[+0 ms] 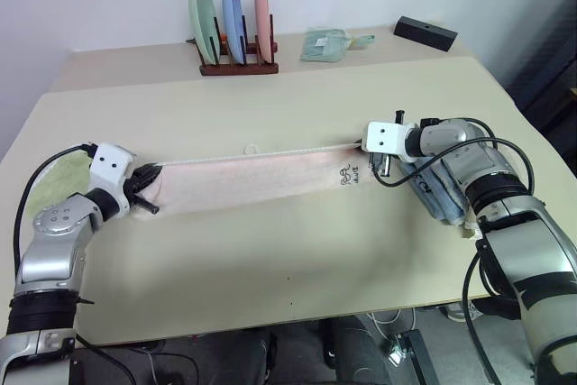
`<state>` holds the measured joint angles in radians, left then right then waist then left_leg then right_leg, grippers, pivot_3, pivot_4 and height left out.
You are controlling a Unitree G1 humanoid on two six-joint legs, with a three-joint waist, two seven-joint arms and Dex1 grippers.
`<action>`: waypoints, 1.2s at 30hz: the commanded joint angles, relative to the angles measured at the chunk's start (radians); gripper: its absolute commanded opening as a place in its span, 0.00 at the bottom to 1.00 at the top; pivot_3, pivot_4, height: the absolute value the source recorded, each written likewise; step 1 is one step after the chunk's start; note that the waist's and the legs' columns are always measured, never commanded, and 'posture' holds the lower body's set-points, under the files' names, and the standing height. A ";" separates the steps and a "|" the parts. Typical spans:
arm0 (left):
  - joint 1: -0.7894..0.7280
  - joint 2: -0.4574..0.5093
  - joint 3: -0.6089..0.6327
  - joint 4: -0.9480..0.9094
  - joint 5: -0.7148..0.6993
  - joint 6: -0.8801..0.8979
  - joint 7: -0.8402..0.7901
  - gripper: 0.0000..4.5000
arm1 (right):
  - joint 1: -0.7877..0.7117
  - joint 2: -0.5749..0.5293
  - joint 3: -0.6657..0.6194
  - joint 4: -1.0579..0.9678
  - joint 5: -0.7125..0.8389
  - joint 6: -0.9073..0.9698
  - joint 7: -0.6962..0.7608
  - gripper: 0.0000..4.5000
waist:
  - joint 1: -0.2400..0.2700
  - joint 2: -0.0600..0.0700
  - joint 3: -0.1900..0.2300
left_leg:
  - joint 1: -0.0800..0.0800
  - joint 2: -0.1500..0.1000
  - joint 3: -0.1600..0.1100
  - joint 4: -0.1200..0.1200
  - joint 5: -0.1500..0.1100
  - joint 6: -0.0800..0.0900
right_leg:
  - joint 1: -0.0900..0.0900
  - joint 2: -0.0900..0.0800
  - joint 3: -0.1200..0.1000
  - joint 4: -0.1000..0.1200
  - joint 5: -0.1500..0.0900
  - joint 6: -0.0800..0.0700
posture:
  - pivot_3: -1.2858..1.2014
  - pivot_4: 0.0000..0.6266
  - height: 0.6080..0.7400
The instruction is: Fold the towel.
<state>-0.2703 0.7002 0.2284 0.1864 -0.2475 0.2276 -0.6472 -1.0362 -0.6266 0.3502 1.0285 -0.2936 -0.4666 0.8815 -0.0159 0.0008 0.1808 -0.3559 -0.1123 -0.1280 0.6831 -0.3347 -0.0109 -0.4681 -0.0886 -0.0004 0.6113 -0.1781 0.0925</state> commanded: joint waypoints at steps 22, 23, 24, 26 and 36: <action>0.019 -0.069 0.162 -0.061 -0.070 0.022 0.180 1.00 | 0.202 -0.227 -0.179 -0.412 0.055 0.174 -0.068 0.98 | 0.002 0.000 0.000 | -0.001 0.000 0.001 0.000 0.000 0.000 | -0.001 -0.001 0.001 0.001 0.000 0.000 | 0.52 0.24 0.90; 0.034 -0.074 0.168 -0.087 -0.078 0.037 0.182 1.00 | 0.225 -0.235 -0.196 -0.456 0.067 0.206 -0.063 0.98 | 0.002 0.000 0.000 | -0.001 0.000 0.001 0.000 0.000 0.000 | -0.001 -0.001 0.001 0.001 0.000 0.000 | 0.52 0.24 0.90; 0.051 -0.076 0.168 -0.105 -0.075 0.039 0.185 1.00 | 0.249 -0.243 -0.209 -0.501 0.081 0.243 -0.047 0.98 | 0.001 0.000 0.000 | -0.001 0.000 0.001 0.000 0.000 0.000 | -0.001 -0.001 0.001 0.001 0.000 0.000 | 0.52 0.24 0.90; 0.091 -0.087 0.170 -0.148 -0.075 0.063 0.199 1.00 | 0.326 -0.268 -0.242 -0.621 0.126 0.326 0.002 0.99 | 0.003 0.000 0.000 | 0.000 0.001 0.002 0.000 0.000 0.000 | -0.001 -0.001 0.002 0.001 0.000 0.000 | 0.52 0.24 0.90; 0.122 -0.062 0.117 -0.165 -0.019 0.093 0.190 1.00 | 0.691 -0.118 -0.493 -1.324 0.730 1.157 0.012 0.99 | 0.022 -0.002 -0.002 | 0.001 0.002 0.001 0.001 0.000 0.000 | 0.002 -0.001 0.001 0.000 0.000 0.000 | 0.52 0.24 0.90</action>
<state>-0.1377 0.6198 0.3505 0.0273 -0.2838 0.3384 -0.4516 -0.3477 -0.7522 -0.0880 -0.2264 0.3555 0.5815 0.9367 0.0064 -0.0008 0.1792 -0.3544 -0.1109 -0.1271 0.6848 -0.3352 -0.0108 -0.4661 -0.0896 0.0005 0.6117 -0.1776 0.0921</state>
